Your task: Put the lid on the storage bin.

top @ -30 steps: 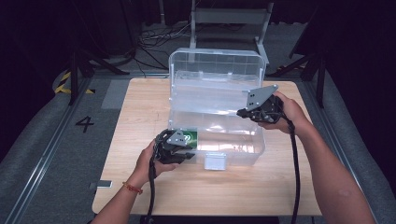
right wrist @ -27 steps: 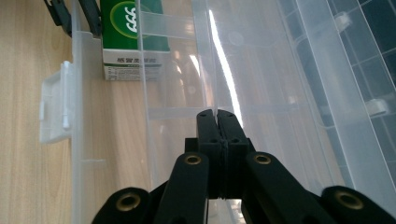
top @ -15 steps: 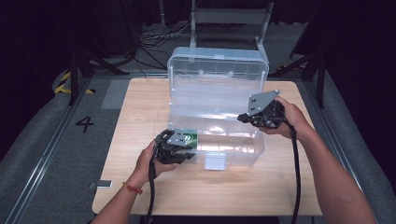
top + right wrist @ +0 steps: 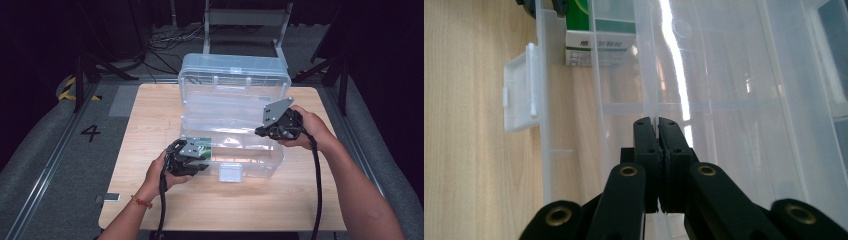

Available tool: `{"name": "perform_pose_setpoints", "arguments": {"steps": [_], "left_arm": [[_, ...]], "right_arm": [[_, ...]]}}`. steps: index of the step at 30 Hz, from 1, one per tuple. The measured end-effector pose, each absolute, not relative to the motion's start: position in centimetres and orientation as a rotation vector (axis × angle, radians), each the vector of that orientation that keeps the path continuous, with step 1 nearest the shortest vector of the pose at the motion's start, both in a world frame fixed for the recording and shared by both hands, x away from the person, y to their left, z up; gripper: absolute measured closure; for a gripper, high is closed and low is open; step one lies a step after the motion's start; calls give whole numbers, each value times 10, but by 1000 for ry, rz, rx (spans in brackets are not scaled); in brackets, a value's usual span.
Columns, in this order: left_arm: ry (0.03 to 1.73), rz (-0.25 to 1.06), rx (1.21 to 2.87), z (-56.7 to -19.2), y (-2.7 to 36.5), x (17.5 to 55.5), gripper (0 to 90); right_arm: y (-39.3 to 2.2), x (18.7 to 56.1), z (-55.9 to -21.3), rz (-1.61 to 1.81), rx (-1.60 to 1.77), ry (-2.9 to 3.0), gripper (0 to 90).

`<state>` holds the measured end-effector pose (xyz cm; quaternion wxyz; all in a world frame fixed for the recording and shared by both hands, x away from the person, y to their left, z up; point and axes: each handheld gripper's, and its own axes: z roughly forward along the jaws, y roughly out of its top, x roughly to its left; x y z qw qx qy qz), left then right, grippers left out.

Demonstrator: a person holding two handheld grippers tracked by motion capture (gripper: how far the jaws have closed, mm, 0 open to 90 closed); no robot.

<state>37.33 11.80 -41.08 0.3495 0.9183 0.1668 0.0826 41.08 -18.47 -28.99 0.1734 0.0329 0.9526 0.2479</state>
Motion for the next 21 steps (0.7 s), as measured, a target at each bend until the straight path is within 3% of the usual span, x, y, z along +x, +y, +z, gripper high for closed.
{"name": "perform_pose_setpoints", "arguments": {"steps": [16, 21], "left_arm": [[431, 226, 2373, -411, 117, 371, 688], [427, 229, 2417, -408, 115, 367, 573]], "right_arm": [[-171, 416, -289, 547, 75, 2794, 879], [-172, 414, -290, 553, 75, 2785, 877]]}}
